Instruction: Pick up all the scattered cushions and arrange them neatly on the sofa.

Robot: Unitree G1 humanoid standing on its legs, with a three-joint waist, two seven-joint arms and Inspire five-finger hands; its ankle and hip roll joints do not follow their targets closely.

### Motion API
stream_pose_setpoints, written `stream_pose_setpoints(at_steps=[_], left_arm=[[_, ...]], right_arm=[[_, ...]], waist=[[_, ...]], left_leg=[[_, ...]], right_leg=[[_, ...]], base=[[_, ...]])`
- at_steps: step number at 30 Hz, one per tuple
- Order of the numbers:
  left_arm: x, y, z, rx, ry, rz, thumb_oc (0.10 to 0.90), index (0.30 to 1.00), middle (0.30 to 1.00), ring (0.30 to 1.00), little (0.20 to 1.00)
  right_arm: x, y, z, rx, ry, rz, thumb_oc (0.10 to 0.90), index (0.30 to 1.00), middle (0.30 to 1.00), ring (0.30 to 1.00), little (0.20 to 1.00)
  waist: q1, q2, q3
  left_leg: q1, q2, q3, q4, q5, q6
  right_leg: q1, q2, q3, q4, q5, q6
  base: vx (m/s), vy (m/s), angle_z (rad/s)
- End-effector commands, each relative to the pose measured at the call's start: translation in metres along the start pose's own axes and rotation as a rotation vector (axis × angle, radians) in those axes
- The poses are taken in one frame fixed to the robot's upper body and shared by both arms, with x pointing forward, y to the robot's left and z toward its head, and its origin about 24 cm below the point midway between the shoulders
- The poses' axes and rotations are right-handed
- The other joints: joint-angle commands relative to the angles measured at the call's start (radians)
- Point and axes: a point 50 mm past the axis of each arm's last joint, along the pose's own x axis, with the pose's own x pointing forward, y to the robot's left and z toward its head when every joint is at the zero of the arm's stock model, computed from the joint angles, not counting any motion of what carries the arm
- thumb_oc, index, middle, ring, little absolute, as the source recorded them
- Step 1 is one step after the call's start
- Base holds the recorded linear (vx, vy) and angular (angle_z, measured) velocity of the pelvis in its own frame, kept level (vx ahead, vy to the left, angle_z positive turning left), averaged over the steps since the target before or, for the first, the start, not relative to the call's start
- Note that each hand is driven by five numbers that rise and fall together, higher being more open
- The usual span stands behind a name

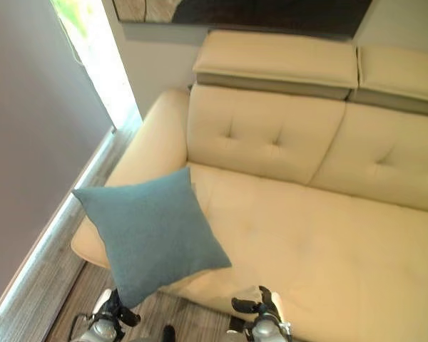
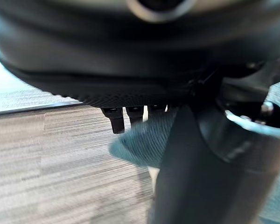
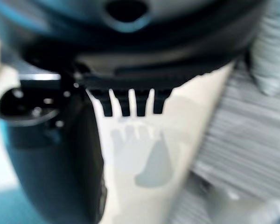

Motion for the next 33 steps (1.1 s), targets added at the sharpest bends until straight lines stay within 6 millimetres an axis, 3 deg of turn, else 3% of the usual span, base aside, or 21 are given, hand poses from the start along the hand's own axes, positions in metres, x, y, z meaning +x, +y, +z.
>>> stream_pose_setpoints(at_steps=[1,2,3,4,5,6,7,8,9,10,12,15,19,21,22,23,24,26,27,31,33], left_arm=[[0.006,0.006,0.028,0.011,-0.092,0.022,0.8,0.9,0.9,0.9,0.9],[0.007,0.014,0.031,-0.086,-0.1,0.081,0.8,0.9,0.9,0.9,0.9],[0.006,0.012,0.027,-0.128,-0.089,0.076,0.8,0.9,0.9,0.9,0.9],[0.006,0.015,0.03,-0.145,-0.106,0.066,0.8,0.9,0.9,0.9,0.9],[0.006,0.015,0.03,-0.145,-0.106,0.066,0.8,0.9,0.9,0.9,0.9],[0.007,0.021,0.036,-0.162,-0.136,0.086,0.8,0.9,0.9,0.9,0.9],[0.007,0.025,0.033,-0.137,-0.14,0.088,0.8,0.9,0.9,0.9,0.9],[0.007,0.028,0.033,-0.147,-0.146,0.103,0.8,0.9,0.9,0.9,0.9],[0.006,0.027,0.029,-0.116,-0.142,0.087,0.8,0.9,0.9,0.9,0.9],[0.005,0.024,0.015,-0.09,-0.099,0.054,0.8,0.9,0.9,0.9,0.9],[0.004,0.019,0.005,-0.063,-0.069,0.033,0.8,0.9,0.9,0.9,0.9],[0.001,0.012,-0.005,-0.058,-0.028,0.001,0.8,0.9,0.9,0.9,0.9],[-0.002,0.004,-0.012,-0.077,0.013,-0.01,0.8,0.9,0.9,0.9,0.9],[-0.004,-0.002,-0.011,-0.083,0.009,-0.011,0.8,0.9,0.9,0.9,0.9],[-0.005,-0.003,-0.013,-0.078,0.009,-0.006,0.8,0.9,0.9,0.9,0.9],[-0.003,0.007,-0.018,-0.081,0.035,0.026,0.8,0.9,0.9,0.9,0.9],[-0.002,0.009,-0.015,-0.099,0.022,0.035,0.8,0.9,0.9,0.9,0.9],[-0.002,0.013,-0.02,-0.087,0.021,0.029,0.8,0.9,0.9,0.9,0.9],[-0.001,0.016,-0.02,-0.076,0.023,0.03,0.8,0.9,0.9,0.9,0.9],[-0.003,0.016,-0.027,-0.07,0.036,0.002,0.8,0.9,0.9,0.9,0.9],[-0.005,0.013,-0.034,-0.066,0.062,-0.006,0.8,0.9,0.9,0.9,0.9]], right_arm=[[0.003,0.02,0.099,0.045,-0.271,-0.057,0.8,0.9,0.9,0.9,0.9],[-0.001,-0.005,0.083,0.041,-0.382,-0.039,0.8,0.9,0.9,0.9,0.9],[0.006,-0.034,0.069,0.059,-0.343,-0.097,0.8,0.9,0.9,0.9,0.9],[0.016,-0.068,0.044,0.088,-0.191,-0.188,0.8,0.9,0.9,0.9,0.9],[0.016,-0.068,0.044,0.088,-0.191,-0.188,0.8,0.9,0.9,0.9,0.9],[0.013,-0.083,0.046,0.128,-0.237,-0.22,0.8,0.9,0.9,0.9,0.9],[0.013,-0.107,0.065,0.147,-0.311,-0.269,0.8,0.9,0.9,0.9,0.9],[0.008,-0.116,0.067,0.224,-0.363,-0.224,0.8,0.9,0.9,0.9,0.9],[0.007,-0.132,0.079,0.184,-0.422,-0.302,0.8,0.9,0.9,0.9,0.9],[0.01,-0.141,0.1,0.121,-0.472,-0.369,0.8,0.9,0.9,0.9,0.9],[0.013,-0.138,0.111,0.148,-0.473,-0.358,0.8,0.9,0.9,0.9,0.9],[0.018,-0.114,0.106,0.187,-0.423,-0.281,0.8,0.9,0.9,0.9,0.9],[0.012,-0.049,0.1,0.16,-0.405,-0.14,0.8,0.9,0.9,0.9,0.9],[0.001,-0.012,0.108,0.101,-0.467,-0.078,0.8,0.9,0.9,0.9,0.9],[-0.005,-0.014,0.13,0.08,-0.563,-0.103,0.8,0.9,0.9,0.9,0.9],[0.01,-0.049,0.122,0.387,-0.425,-0.068,0.8,0.9,0.9,0.9,0.9],[0.001,-0.048,0.132,0.415,-0.514,-0.08,0.8,0.9,0.9,0.9,0.9],[0.0,-0.076,0.151,0.595,-0.588,-0.059,0.8,0.9,0.9,0.9,0.9],[0.006,-0.093,0.153,0.706,-0.533,-0.087,0.8,0.9,0.9,0.9,0.9],[0.004,-0.11,0.173,0.77,-0.626,-0.076,0.8,0.9,0.9,0.9,0.9],[0.005,-0.125,0.19,0.908,-0.614,-0.115,0.8,0.9,0.9,0.9,0.9]], waist=[[0.038,-0.043,-0.016],[0.032,-0.052,0.021],[0.027,-0.058,0.035],[0.027,-0.066,0.04],[0.026,-0.068,0.038],[0.026,-0.07,0.04],[0.034,-0.067,0.036],[0.038,-0.057,0.038],[0.05,-0.045,0.039],[0.065,-0.009,0.03],[0.078,-0.003,0.007],[0.088,0.0,-0.027],[0.1,0.007,-0.034],[0.103,0.013,-0.027],[0.113,0.012,-0.023],[0.109,0.0,-0.022],[0.112,-0.012,-0.022],[0.124,-0.034,-0.02],[0.132,-0.044,-0.014],[0.155,-0.057,-0.01],[0.177,-0.06,-0.006]], left_leg=[[-0.106,0.056,0.011,0.206,-0.088,-0.022],[-0.223,0.057,0.014,0.403,-0.016,0.0],[-0.253,0.057,0.023,0.443,-0.038,0.008],[-0.285,0.062,0.038,0.417,-0.064,0.013],[-0.287,0.059,0.037,0.414,-0.061,0.014],[-0.289,0.074,0.063,0.347,-0.071,0.019],[-0.274,0.094,0.079,0.26,-0.065,0.018],[-0.259,0.118,0.086,0.126,-0.011,0.011],[-0.285,0.132,0.071,0.036,0.032,0.012],[-0.237,0.133,0.039,-0.068,0.053,0.009],[-0.205,0.114,0.029,-0.109,0.065,0.002],[-0.168,0.099,0.046,-0.153,0.062,0.003],[-0.14,0.076,0.047,-0.159,0.041,0.018],[-0.136,0.067,0.05,-0.159,0.035,0.024],[-0.132,0.065,0.049,-0.159,0.03,0.025],[-0.134,0.065,0.046,-0.157,0.026,0.025],[-0.137,0.064,0.045,-0.159,0.024,0.026],[-0.143,0.065,0.041,-0.158,0.022,0.024],[-0.148,0.065,0.04,-0.157,0.022,0.023],[-0.161,0.063,0.034,-0.158,0.021,0.02],[-0.171,0.059,0.026,-0.159,0.019,0.02]], right_leg=[[-0.134,-0.021,0.044,0.125,-0.063,-0.009],[-0.119,-0.007,0.056,0.128,-0.072,-0.037],[-0.113,0.003,0.07,0.127,-0.083,-0.045],[-0.109,0.009,0.072,0.118,-0.09,-0.043],[-0.112,0.007,0.071,0.117,-0.089,-0.042],[-0.107,0.01,0.075,0.11,-0.094,-0.036],[-0.101,0.017,0.075,0.107,-0.104,-0.029],[-0.087,0.032,0.078,0.102,-0.116,-0.019],[-0.07,0.041,0.077,0.107,-0.138,-0.015],[-0.066,0.051,0.082,0.152,-0.164,-0.011],[-0.053,0.045,0.075,0.132,-0.151,-0.004],[-0.037,0.034,0.066,0.078,-0.13,0.011],[-0.019,0.015,0.069,0.044,-0.113,0.028],[-0.019,0.008,0.069,0.037,-0.107,0.033],[-0.016,0.006,0.07,0.035,-0.107,0.034],[-0.016,0.008,0.069,0.028,-0.105,0.036],[-0.02,0.009,0.072,0.023,-0.1,0.037],[-0.02,0.01,0.066,0.007,-0.091,0.04],[-0.022,0.009,0.063,0.002,-0.087,0.043],[-0.026,0.011,0.057,-0.011,-0.078,0.046],[-0.027,0.009,0.044,-0.025,-0.071,0.051]], base=[[0.01,-0.209,0.21],[-0.05,-0.16,0.26],[-0.04,-0.214,0.24],[-0.01,-0.093,0.29],[0.04,-0.054,0.16],[0.09,0.003,-0.12],[0.16,0.031,-0.15],[0.19,0.073,-0.23],[0.29,0.158,-0.02],[0.22,0.131,-0.23],[0.23,0.142,-0.48],[0.2,0.151,-0.09],[0.12,0.152,0.08],[0.07,0.15,0.02],[0.05,0.076,0.05],[0.04,0.01,0.04],[0.04,-0.048,0.1],[0.03,-0.062,0.08],[0.0,-0.049,0.01],[0.01,-0.018,0.03],[0.02,0.009,-0.02]])
